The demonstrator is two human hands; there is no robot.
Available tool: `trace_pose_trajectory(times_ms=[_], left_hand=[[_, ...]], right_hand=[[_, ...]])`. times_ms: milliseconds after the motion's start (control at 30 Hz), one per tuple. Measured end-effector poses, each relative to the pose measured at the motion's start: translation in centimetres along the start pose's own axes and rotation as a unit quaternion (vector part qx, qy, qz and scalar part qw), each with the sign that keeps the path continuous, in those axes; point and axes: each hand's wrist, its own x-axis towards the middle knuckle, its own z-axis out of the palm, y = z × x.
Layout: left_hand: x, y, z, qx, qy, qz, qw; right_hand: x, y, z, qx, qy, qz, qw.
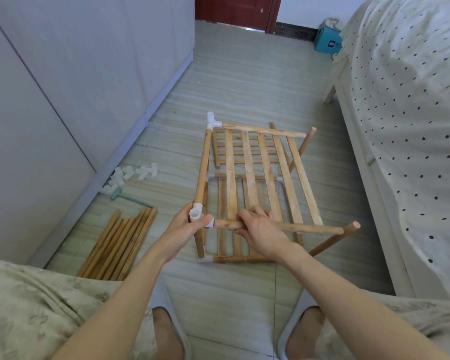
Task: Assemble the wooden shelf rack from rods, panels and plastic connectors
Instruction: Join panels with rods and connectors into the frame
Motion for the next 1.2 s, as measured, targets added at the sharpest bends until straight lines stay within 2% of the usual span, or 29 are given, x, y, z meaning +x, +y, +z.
trace_pose_trajectory(times_ms=[233, 400, 600, 900, 1200], left_hand=[[0.0, 0.2, 1.2, 0.027, 0.061, 0.035, 0.997], [0.2, -0.1, 2.1, 0.058, 0.109, 0.055, 0.991], [0.1, -0.6, 3.0, 0.045, 0.148, 0.08, 0.985], [0.3, -0.9, 3.6, 0.055, 0.137, 0.091, 0.985], [-0.6, -1.3, 4.0, 0.088, 0.101, 0.093, 0.987]], right_hand=[[-0.3, -0.1, -0.1, 0.055, 0.027, 0.008, 0.998], [-0.7, -0.2, -0.3, 0.055, 0.051, 0.009, 0.997], [-0.9, -0.2, -0.2, 0.051, 0.053, 0.012, 0.997], [-1.1, -0.7, 0.6, 0.058, 0.049, 0.018, 0.997], [-1.3, -0.3, -0.3, 0.015, 0.04, -0.023, 0.999]])
